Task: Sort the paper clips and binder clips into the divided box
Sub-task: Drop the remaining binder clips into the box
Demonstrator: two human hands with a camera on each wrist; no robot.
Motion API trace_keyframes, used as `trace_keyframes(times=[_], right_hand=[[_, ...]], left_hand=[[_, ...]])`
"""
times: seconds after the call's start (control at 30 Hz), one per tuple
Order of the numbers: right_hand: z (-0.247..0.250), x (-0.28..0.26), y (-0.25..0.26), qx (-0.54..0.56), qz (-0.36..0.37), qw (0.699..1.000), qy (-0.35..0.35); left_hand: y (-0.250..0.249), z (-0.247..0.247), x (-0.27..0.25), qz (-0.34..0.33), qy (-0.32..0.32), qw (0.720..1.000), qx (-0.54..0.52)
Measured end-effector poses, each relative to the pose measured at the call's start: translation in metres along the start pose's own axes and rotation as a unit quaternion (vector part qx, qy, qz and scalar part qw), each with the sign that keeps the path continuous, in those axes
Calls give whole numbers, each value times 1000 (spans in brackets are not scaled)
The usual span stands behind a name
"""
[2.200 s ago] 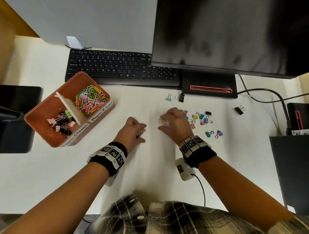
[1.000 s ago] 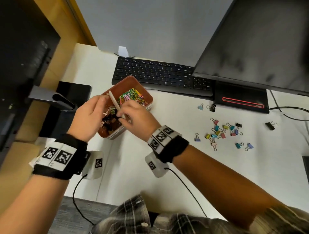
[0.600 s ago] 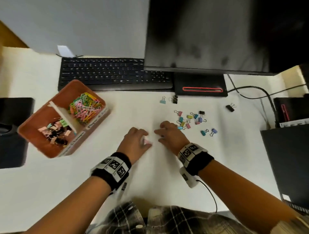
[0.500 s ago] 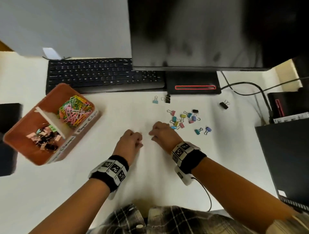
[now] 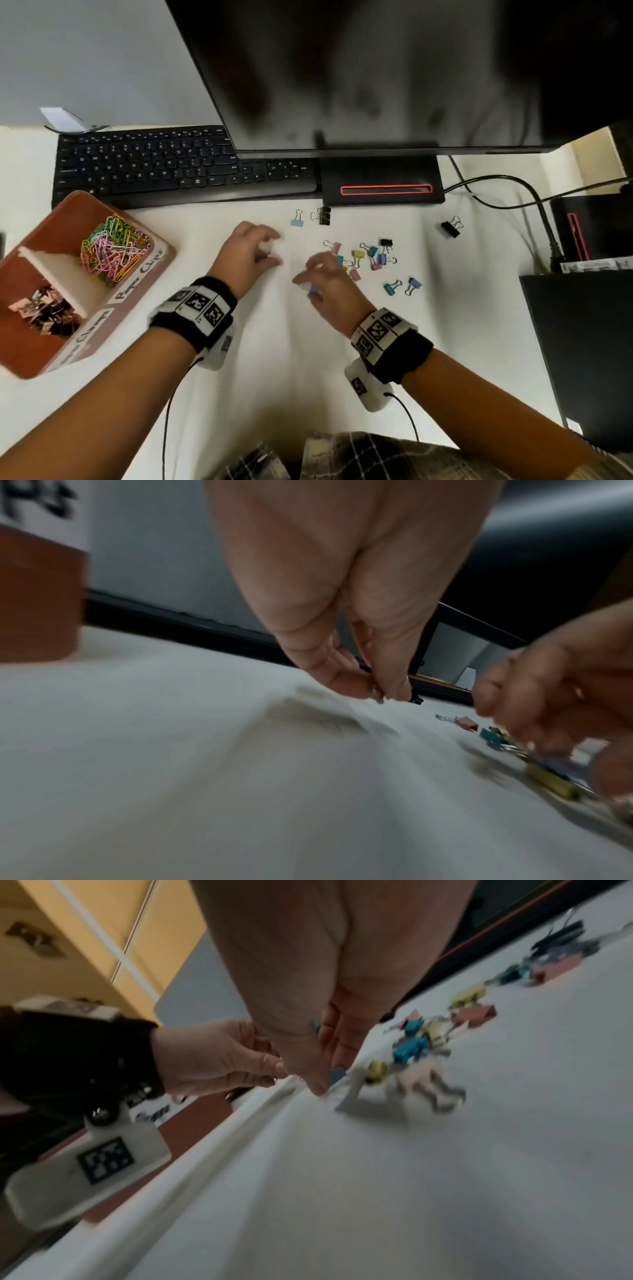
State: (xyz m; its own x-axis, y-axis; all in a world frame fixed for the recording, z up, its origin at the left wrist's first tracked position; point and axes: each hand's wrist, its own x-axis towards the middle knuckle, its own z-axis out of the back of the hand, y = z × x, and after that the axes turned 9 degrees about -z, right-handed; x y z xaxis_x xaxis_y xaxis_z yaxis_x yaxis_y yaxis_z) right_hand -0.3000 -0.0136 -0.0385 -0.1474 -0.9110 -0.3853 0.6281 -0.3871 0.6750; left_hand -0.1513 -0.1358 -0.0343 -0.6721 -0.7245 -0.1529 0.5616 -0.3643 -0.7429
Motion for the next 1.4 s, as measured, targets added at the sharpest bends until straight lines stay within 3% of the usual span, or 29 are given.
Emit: trace_keyframes(times=[0.1, 0.27, 0.37, 0.47, 0.6, 0.77, 0.93, 1.1, 1.17, 1.27, 1.4], right_hand=[[32, 27, -3, 21, -14, 995, -92], [36, 46, -13, -36, -4, 997, -64], [38, 54, -10, -13, 0, 995, -96], [43, 69, -6, -52, -32, 996, -72], [42, 80, -1, -112, -52, 992, -38], [25, 64, -1, -190, -23, 980, -52], [11, 48, 1, -128, -35, 990, -54], [-9, 35, 28, -88, 9, 995, -38], [-19, 30, 46, -62, 37, 996, -56], [-36, 24, 89, -24, 100, 993, -60], [-71, 23, 172, 21, 193, 980, -31]], left_hand=[[-11, -2, 32, -20, -22, 999, 24], [-14, -17, 65, 19, 51, 998, 18], [-9, -24, 70, 17, 53, 998, 12], [-5, -26, 68, 2, 56, 998, 39], [-2, -26, 55, -3, 43, 997, 58], [4, -22, 27, 46, 15, 997, 59], [18, -19, -10, 81, 20, 995, 54], [25, -2, -53, 79, 19, 997, 13], [23, 14, -75, 68, -2, 998, -7], [25, 56, -114, 63, -87, 993, -49], [44, 129, -162, 113, -202, 973, -27]])
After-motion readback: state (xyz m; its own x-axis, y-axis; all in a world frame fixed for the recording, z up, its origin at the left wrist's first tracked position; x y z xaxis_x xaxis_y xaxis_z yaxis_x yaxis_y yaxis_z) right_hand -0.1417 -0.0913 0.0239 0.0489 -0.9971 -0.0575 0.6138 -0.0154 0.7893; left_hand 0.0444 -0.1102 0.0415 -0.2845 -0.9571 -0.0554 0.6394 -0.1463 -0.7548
